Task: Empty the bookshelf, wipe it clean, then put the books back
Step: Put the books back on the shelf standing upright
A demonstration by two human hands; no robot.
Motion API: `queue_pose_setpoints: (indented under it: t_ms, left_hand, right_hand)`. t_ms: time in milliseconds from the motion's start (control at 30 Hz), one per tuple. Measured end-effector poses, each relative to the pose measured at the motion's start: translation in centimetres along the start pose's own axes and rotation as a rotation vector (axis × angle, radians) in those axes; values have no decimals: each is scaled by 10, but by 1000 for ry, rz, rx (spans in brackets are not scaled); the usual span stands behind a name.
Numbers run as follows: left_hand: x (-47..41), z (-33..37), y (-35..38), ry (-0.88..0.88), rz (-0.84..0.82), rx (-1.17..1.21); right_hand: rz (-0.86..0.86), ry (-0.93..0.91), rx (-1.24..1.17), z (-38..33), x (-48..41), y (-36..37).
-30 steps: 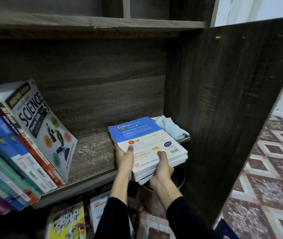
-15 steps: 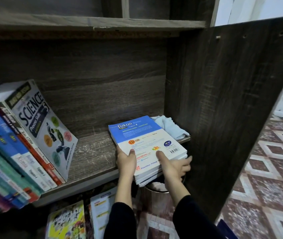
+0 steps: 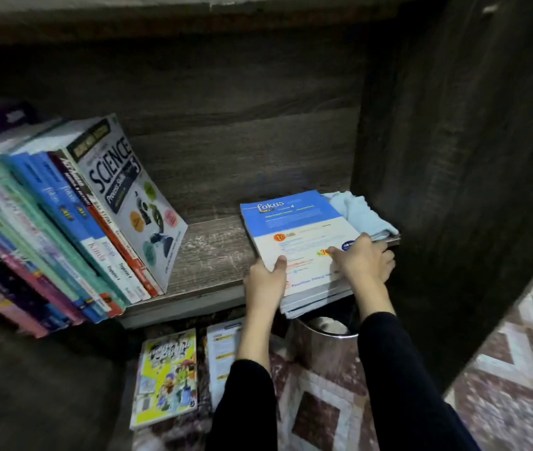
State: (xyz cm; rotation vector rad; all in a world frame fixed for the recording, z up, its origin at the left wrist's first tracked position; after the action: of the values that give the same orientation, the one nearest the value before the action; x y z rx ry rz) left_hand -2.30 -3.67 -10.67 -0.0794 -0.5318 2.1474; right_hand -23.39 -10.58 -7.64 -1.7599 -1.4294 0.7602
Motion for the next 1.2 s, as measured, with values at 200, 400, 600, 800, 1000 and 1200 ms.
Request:
queue_pose_setpoints:
  t_ms: [200, 400, 600, 800, 1000, 1200]
  left_hand:
    - [-5, -2, 3, -101, -7, 3]
    - [-18, -19, -22, -212, 43, -11]
    - [-30, -32, -25, -235, -20, 36]
    - [-32, -28, -31, -197, -24, 174]
    - [-15, -4, -49, -168, -116, 374]
    - [-11, 53, -135, 140, 159, 147]
  right_hand:
    - [-2, -30, 10, -13, -5, -11]
    - [-152, 73, -545, 10, -23, -10]
    - [-610, 44, -815, -8, 4, 31]
    - [-523, -100, -961, -37, 13, 12]
    - [-382, -317, -1088, -75, 39, -29]
    - [-236, -566, -1118, -127, 77, -39]
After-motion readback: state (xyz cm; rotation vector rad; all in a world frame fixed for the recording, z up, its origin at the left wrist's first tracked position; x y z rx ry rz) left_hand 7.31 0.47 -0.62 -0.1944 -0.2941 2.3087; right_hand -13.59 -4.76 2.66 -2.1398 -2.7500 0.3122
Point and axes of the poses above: each hand's wrist, its own x-axis away from the middle knuckle, its own y-axis out of the palm, z = x × y, the point moved 9 cm from there along -x, towards the middle knuckle, and after that the axes turned 5 degrees about -y, right-handed, at the moved point
